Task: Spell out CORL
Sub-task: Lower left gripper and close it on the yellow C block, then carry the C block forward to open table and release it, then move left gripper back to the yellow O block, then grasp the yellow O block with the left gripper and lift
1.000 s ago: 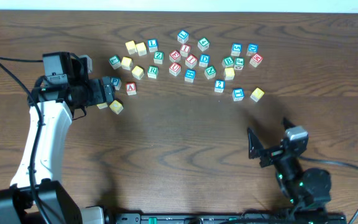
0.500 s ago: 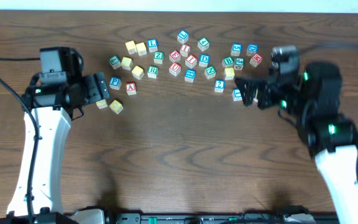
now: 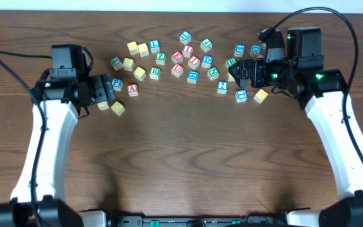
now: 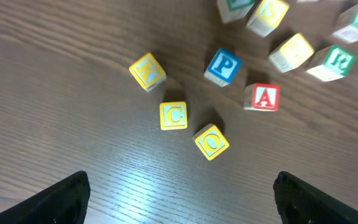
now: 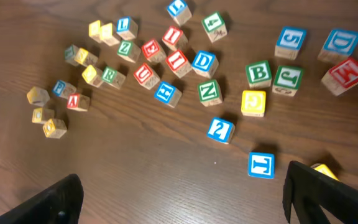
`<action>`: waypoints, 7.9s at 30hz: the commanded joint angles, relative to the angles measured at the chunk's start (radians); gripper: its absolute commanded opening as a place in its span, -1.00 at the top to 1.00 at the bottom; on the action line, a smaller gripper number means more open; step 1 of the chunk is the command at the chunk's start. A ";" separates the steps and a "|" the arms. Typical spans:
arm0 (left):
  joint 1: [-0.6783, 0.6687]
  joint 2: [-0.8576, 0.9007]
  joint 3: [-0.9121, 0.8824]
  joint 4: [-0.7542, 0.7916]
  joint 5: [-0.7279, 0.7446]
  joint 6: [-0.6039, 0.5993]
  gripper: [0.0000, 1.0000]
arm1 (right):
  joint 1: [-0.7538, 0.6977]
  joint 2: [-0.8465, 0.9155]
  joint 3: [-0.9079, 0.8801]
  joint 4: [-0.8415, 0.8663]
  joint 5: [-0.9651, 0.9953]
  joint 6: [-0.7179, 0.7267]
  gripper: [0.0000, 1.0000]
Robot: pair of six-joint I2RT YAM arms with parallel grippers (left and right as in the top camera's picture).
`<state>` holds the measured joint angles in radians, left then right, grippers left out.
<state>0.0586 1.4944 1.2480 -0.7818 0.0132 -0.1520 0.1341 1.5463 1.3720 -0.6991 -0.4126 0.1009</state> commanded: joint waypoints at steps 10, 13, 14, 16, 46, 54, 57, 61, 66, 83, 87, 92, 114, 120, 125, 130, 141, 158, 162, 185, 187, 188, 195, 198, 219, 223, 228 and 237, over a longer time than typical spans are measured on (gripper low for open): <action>0.002 0.150 0.019 0.005 -0.003 -0.095 -0.68 | -0.008 0.010 0.022 -0.021 -0.005 -0.005 -0.72; 0.002 0.169 0.019 0.005 -0.003 -0.103 -0.66 | -0.008 0.010 0.022 -0.027 -0.005 -0.005 -0.77; 0.002 0.176 0.018 0.005 -0.003 -0.113 -0.65 | -0.008 0.010 0.022 -0.029 -0.005 -0.005 -0.78; 0.002 0.188 0.018 0.005 -0.003 -0.116 -0.63 | -0.008 0.010 0.022 -0.031 -0.005 -0.005 -0.81; 0.029 0.393 0.018 0.166 -0.033 -0.037 -0.15 | -0.008 0.010 0.021 -0.031 -0.005 -0.005 -0.92; 0.029 0.409 0.010 0.189 -0.002 -0.036 0.00 | -0.008 0.010 0.021 -0.031 -0.004 -0.005 -0.93; 0.029 0.425 0.010 0.195 -0.002 -0.036 0.00 | -0.008 0.010 0.021 -0.031 -0.004 -0.005 -0.93; 0.029 0.448 0.010 0.195 -0.002 -0.036 0.01 | -0.008 0.010 0.021 -0.031 -0.004 -0.005 -0.93; 0.029 0.452 0.010 0.216 -0.002 -0.036 0.18 | -0.008 0.010 0.021 -0.031 -0.004 -0.005 -0.93; 0.013 0.249 0.011 0.206 -0.002 -0.036 0.48 | -0.008 0.010 0.021 -0.034 -0.004 -0.005 -0.99; -0.065 0.137 0.011 0.176 0.002 -0.036 0.48 | -0.008 0.010 0.021 -0.035 0.015 -0.005 -0.98; -0.258 0.125 0.011 0.126 0.002 -0.037 0.48 | -0.008 0.010 0.021 -0.035 0.019 -0.005 -0.98; -0.394 0.404 0.011 0.126 0.080 -0.019 0.48 | -0.008 0.010 0.021 -0.053 0.041 -0.005 -0.99; -0.391 0.435 0.011 0.163 0.072 -0.017 0.48 | -0.008 0.010 0.021 -0.053 0.040 -0.005 -0.99; -0.391 0.446 0.011 0.168 0.072 -0.017 0.48 | -0.008 0.010 0.021 -0.053 0.040 -0.005 -0.98; -0.391 0.448 0.011 0.168 0.072 -0.017 0.46 | -0.008 0.010 0.021 -0.053 0.040 -0.005 -0.99; -0.391 0.436 0.012 0.158 0.072 -0.017 0.31 | -0.008 0.010 0.021 -0.054 0.040 -0.005 -0.99; -0.273 0.248 0.167 0.064 0.072 -0.141 0.22 | -0.008 0.010 0.021 -0.054 0.040 -0.005 -0.99; -0.211 0.262 0.161 0.026 0.040 -0.234 0.22 | -0.008 0.010 0.021 -0.054 0.040 -0.005 -0.98; -0.090 0.473 0.160 -0.059 -0.069 -0.459 0.09 | -0.008 0.010 0.021 -0.087 0.044 -0.005 -0.98; -0.092 0.483 0.159 -0.051 -0.031 -0.459 0.08 | -0.008 0.010 0.021 -0.087 0.044 -0.005 -0.99; -0.092 0.486 0.156 -0.043 -0.024 -0.459 0.09 | -0.008 0.010 0.021 -0.087 0.044 -0.005 -0.99; -0.093 0.521 0.149 -0.030 0.019 -0.459 0.08 | -0.008 0.010 0.021 -0.087 0.044 -0.005 -0.98; -0.093 0.533 0.135 -0.021 0.032 -0.459 0.08 | -0.008 0.010 0.021 -0.088 0.045 -0.005 -0.98; -0.093 0.517 0.144 0.005 0.029 -0.323 0.36 | -0.007 0.011 0.021 -0.087 0.049 -0.005 -0.99; -0.103 0.457 0.152 0.004 0.032 -0.274 0.38 | -0.001 0.013 0.021 -0.082 0.048 -0.005 -0.99; -0.162 0.356 0.152 0.010 0.032 -0.259 0.44 | 0.000 0.018 0.021 -0.079 0.048 -0.005 -0.99; -0.344 0.331 0.152 0.043 0.023 -0.233 0.44 | 0.000 0.018 0.021 -0.080 0.048 -0.005 -0.98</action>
<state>-0.2329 1.8214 1.3891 -0.7341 0.0463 -0.4107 0.1341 1.5551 1.3735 -0.7803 -0.3664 0.1013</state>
